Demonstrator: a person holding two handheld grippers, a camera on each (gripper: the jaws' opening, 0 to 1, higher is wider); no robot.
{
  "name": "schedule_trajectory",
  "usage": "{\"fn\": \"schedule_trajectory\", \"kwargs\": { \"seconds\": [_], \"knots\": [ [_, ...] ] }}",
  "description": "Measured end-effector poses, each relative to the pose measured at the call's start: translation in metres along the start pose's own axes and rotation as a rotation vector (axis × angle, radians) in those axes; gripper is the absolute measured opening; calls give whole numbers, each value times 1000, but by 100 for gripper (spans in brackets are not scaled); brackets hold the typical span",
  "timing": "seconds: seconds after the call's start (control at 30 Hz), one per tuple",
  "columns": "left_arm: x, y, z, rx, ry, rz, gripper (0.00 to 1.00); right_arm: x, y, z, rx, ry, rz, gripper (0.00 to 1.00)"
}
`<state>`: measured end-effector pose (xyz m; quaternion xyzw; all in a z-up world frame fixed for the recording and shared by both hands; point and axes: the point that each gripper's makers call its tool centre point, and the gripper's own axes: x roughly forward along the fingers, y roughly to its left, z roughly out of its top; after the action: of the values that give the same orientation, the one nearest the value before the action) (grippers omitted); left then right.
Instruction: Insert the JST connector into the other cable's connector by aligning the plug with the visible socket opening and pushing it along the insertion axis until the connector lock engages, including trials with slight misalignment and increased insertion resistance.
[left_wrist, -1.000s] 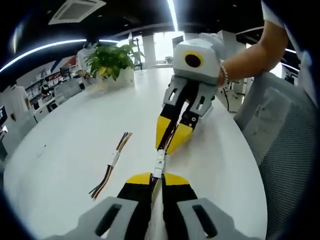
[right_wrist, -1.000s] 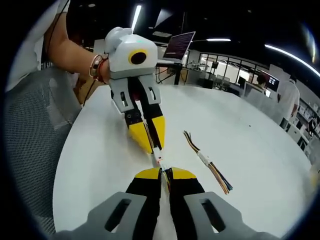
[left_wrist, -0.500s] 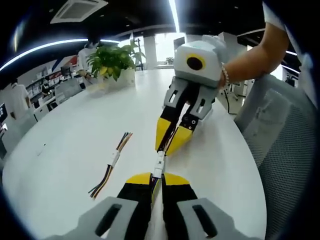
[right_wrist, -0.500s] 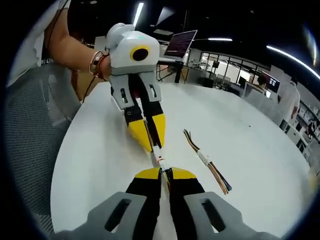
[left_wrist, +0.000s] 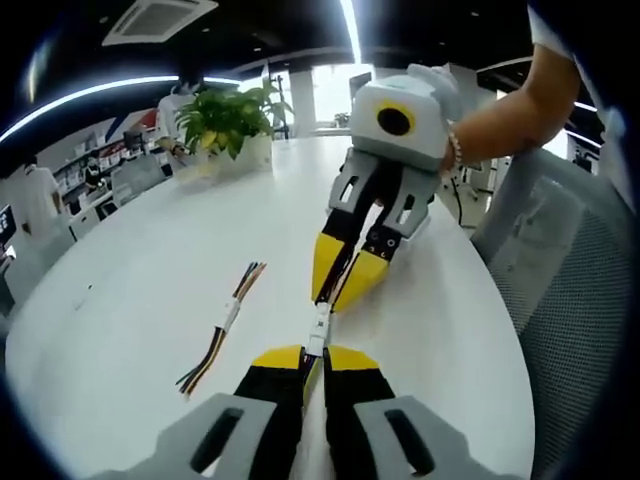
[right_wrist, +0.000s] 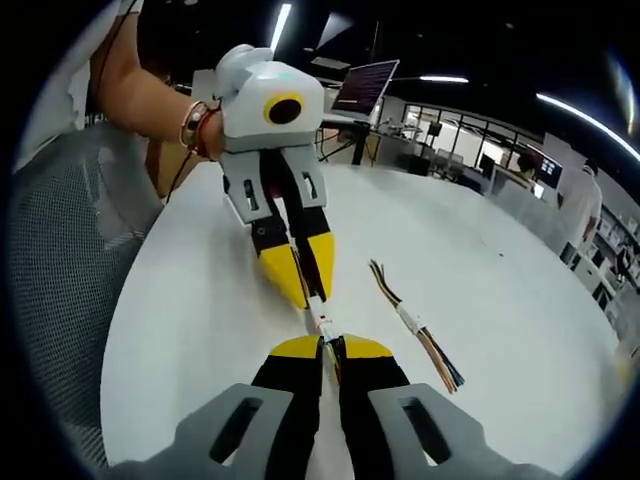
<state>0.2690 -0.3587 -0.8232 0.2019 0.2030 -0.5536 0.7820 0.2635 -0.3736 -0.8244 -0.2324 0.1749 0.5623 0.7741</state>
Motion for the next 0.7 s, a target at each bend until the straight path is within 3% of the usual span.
{"fn": "schedule_trajectory", "kwargs": {
  "seconds": [0.7],
  "knots": [
    [3,-2,-5,-1,27,-4,0,6,3,-1,52,21,8,2]
  ]
}}
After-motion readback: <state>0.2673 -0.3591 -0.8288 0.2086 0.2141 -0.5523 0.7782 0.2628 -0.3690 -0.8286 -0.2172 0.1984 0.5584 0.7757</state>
